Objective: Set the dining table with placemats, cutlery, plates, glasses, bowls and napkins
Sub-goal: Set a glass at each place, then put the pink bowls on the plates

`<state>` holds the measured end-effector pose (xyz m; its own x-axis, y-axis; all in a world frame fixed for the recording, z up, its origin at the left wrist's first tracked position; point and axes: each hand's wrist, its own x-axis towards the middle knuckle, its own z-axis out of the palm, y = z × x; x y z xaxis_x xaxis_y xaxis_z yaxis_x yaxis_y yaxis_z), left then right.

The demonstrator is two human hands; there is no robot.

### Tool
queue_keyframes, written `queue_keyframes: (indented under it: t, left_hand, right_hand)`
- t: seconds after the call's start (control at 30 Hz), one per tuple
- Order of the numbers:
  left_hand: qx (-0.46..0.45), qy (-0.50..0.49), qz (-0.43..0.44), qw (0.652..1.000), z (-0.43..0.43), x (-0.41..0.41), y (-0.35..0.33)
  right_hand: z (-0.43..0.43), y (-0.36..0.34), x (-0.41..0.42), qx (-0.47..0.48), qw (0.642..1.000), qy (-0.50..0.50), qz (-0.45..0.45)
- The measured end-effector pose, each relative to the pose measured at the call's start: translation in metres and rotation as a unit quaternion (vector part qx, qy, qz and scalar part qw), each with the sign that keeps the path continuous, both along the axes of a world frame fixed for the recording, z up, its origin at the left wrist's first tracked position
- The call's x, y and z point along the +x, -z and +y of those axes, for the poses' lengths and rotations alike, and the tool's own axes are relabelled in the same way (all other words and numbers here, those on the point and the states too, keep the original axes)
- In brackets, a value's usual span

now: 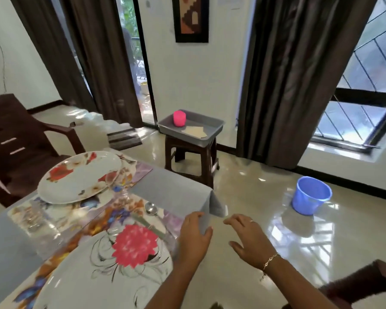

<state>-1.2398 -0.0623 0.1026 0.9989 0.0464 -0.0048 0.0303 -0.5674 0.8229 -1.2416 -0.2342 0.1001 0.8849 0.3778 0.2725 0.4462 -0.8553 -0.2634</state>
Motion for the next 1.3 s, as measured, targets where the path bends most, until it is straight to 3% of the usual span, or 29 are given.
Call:
queue_keyframes:
  t: [0.47,0.83,1.17,1.3]
  left_hand:
    - [-0.015,-0.096,0.032,0.995,-0.059,0.292,0.001]
    - [-0.054,-0.175,0.016,0.983,-0.087,0.469,0.015]
    - [-0.087,-0.242,0.068,0.964,-0.131,0.629,0.003]
    - [-0.088,-0.270,0.086,0.955,-0.116,0.672,0.006]
  right_hand:
    - [-0.058,0.016,0.285,-0.025,0.994,-0.035,0.096]
    - [-0.095,0.027,0.490,-0.017,0.986,-0.079,0.148]
    - [-0.135,0.007,0.695,-0.022,0.972,-0.141,0.189]
    - [-0.126,0.019,0.750,0.023,0.961,-0.145,0.236]
